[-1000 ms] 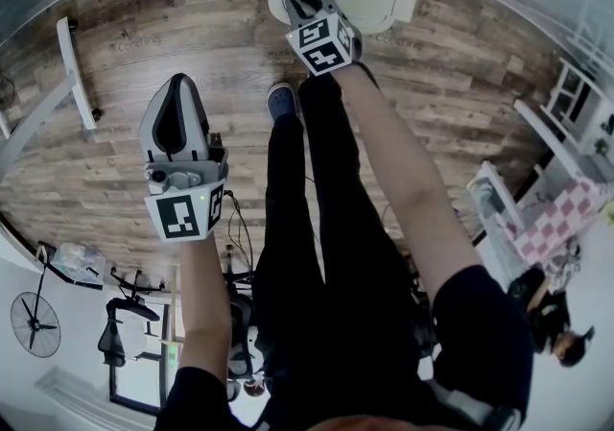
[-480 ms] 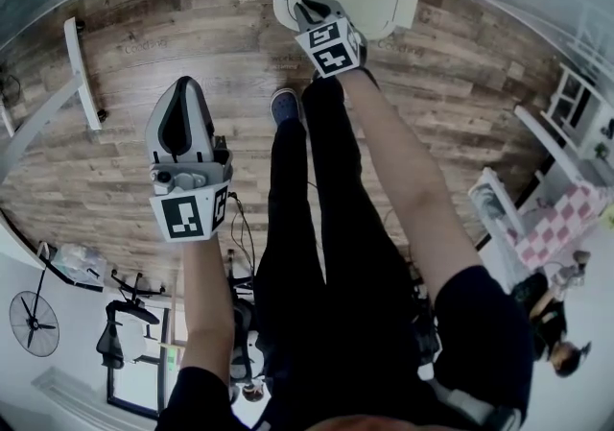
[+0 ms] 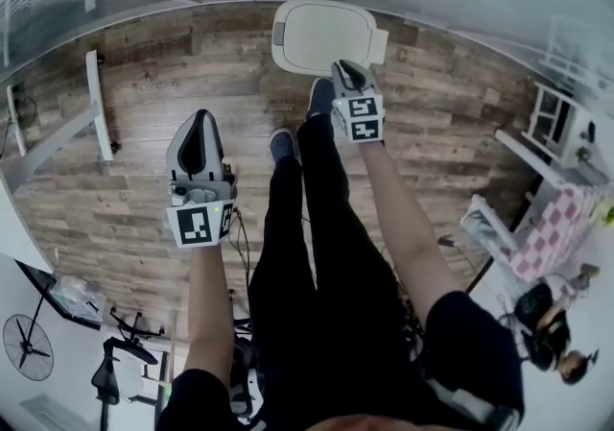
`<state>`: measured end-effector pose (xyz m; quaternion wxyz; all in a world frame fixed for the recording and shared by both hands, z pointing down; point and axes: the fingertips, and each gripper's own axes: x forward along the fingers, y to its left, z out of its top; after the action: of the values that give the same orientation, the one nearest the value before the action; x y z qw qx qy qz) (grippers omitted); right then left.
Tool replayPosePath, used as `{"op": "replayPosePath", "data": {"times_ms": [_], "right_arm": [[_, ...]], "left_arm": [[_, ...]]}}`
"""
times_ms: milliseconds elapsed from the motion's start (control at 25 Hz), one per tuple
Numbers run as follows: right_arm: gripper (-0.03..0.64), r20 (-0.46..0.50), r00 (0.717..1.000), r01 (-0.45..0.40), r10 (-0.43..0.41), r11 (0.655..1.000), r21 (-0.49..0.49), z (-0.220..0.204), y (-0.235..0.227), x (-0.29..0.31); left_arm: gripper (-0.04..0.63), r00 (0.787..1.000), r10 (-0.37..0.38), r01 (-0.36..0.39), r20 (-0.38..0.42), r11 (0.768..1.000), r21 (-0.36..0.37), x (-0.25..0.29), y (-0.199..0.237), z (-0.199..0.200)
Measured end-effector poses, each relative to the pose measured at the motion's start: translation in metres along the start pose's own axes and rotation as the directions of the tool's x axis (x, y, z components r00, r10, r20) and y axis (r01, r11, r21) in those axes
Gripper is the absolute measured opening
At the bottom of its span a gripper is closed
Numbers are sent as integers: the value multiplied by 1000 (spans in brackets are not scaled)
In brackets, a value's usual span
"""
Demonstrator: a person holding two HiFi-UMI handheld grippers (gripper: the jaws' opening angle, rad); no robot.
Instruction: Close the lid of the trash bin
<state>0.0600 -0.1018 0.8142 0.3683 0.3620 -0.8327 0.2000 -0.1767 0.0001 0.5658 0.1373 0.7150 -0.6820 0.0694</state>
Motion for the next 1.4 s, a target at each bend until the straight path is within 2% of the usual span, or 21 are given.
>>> {"op": "replayPosePath", "data": {"times_ms": [200, 480, 680, 760, 880, 1040, 1160, 1280, 1400], "right_arm": [[37, 107, 991, 71, -75, 997, 35, 36, -17, -89], [28, 225, 968, 90, -113, 990, 113, 78, -5, -205], [6, 362, 917, 85, -168, 968, 235, 118, 7, -290], [5, 407, 896, 91, -180, 969, 228, 126, 13, -313], [5, 465, 860, 112, -210, 967, 231, 130, 20, -352], [5, 521, 824, 128, -223, 969, 212, 150, 36, -401], [5, 551, 810, 141, -200, 979, 149, 159, 51, -435], [5, 575, 797, 155, -185, 983, 101, 163, 66, -462], [5, 606, 776, 168, -177, 983, 72, 159, 66, -476]], "left_arm": [[6, 999, -33, 33, 18, 999, 25, -17, -15, 30], [6, 997, -68, 68, 41, 998, 10, -54, -30, 82], [6, 988, -95, 89, 125, 994, 56, -94, -38, 142], [6, 985, -101, 91, 141, 993, 72, -106, -43, 158], [6, 985, -107, 101, 132, 993, 55, -128, -50, 160], [6, 980, -153, 144, 131, 987, 75, -149, -58, 170], [6, 975, -171, 161, 144, 984, 79, -159, -67, 181], [6, 974, -152, 145, 170, 988, 54, -172, -71, 189], [6, 969, -144, 134, 202, 989, 63, -180, -76, 202]]}}
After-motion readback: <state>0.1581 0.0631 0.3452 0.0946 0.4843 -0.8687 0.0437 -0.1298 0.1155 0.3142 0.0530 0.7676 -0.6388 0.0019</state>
